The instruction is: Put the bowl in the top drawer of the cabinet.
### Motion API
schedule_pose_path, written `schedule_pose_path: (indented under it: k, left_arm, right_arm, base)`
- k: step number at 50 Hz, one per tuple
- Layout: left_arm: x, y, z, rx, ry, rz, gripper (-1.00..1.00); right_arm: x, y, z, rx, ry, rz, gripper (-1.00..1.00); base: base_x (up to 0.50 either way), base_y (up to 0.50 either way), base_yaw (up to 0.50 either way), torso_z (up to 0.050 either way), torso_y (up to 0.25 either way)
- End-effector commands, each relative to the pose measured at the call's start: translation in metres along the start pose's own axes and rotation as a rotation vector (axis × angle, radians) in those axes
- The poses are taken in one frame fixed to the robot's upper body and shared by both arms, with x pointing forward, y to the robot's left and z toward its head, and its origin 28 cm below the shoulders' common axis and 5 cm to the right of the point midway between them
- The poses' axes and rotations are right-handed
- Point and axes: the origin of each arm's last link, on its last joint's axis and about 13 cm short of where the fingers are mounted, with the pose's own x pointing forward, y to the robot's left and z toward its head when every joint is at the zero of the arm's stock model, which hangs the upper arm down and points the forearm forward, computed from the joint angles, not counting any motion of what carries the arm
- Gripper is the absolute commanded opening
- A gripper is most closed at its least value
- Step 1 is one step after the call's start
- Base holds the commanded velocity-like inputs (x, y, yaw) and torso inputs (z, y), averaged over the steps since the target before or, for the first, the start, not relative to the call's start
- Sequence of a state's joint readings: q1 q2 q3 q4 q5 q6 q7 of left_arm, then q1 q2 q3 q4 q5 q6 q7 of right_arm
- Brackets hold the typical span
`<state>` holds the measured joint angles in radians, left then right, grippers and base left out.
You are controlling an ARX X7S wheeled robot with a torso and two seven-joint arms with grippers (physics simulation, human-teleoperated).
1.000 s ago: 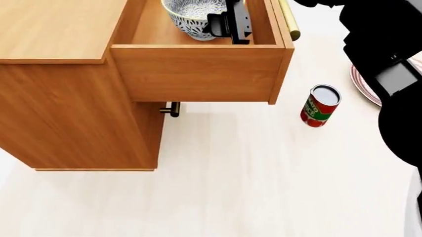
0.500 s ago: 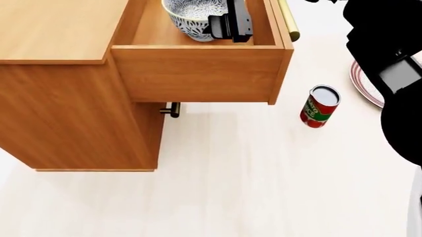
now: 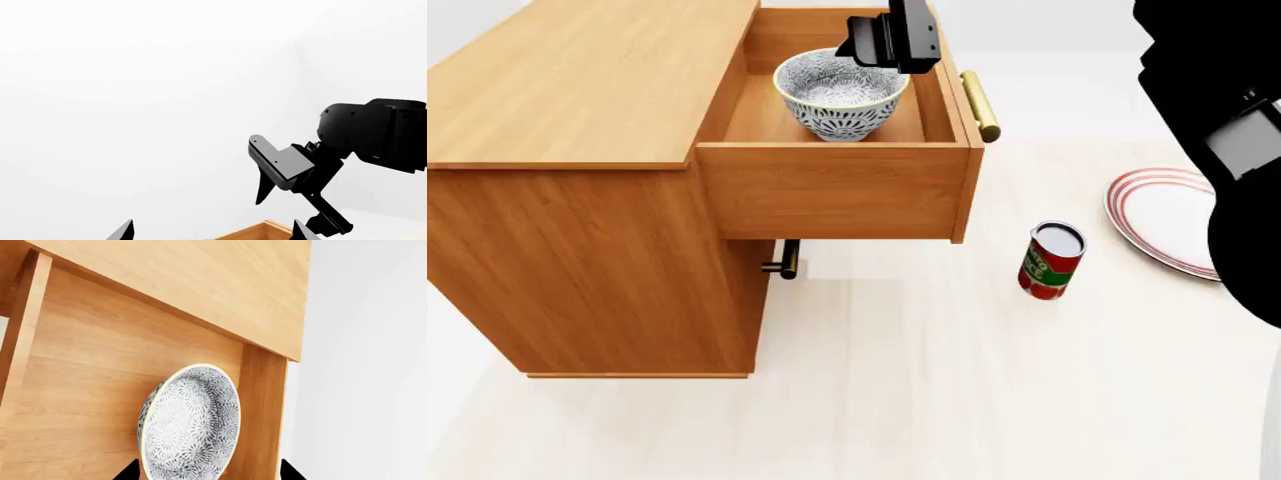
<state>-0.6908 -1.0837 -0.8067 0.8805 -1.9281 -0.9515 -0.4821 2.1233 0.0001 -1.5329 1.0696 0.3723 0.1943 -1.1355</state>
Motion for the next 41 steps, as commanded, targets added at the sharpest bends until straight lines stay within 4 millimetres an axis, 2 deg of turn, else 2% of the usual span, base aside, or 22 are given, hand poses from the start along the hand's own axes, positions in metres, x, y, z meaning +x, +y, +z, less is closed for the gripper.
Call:
schedule_pose_path:
  k: [1,11,17,23,31,41]
  left_arm:
    - [0.000,0.000,-0.001,-0.004,-0.001,0.000,1.00]
    - [-0.001,0.001,-0.002,-0.009,0.003,0.006,1.00]
    - [-0.002,0.001,-0.003,-0.016,0.005,0.003,1.00]
    - [0.000,0.000,-0.005,-0.020,0.005,0.000,1.00]
    - [0.001,-0.001,-0.008,-0.026,0.005,-0.002,1.00]
    - [0.000,-0.001,-0.007,-0.026,0.008,-0.003,1.00]
  right_arm:
    - [-0.009,-0.004,0.002,0.011,-0.051,-0.035,1.00]
    - [-0.033,-0.013,-0.001,0.048,-0.173,-0.161,1.00]
    - [-0.045,-0.016,-0.017,0.099,-0.192,-0.256,1.00]
    - [-0.057,-0.012,-0.041,0.171,-0.217,-0.327,1.00]
    - [-0.087,0.034,-0.054,0.217,-0.206,-0.424,1.00]
    - [-0.139,0.096,-0.051,0.263,-0.209,-0.602,1.00]
  base:
    - [0.00,0.00,0.00,0.000,0.178]
    - [0.00,0.00,0.00,0.000,0.171]
    - [0.00,0.00,0.00,0.000,0.142]
    - [0.00,0.00,0.00,0.000,0.135]
    - [0.00,0.00,0.00,0.000,0.132]
    - [0.00,0.00,0.00,0.000,0.130]
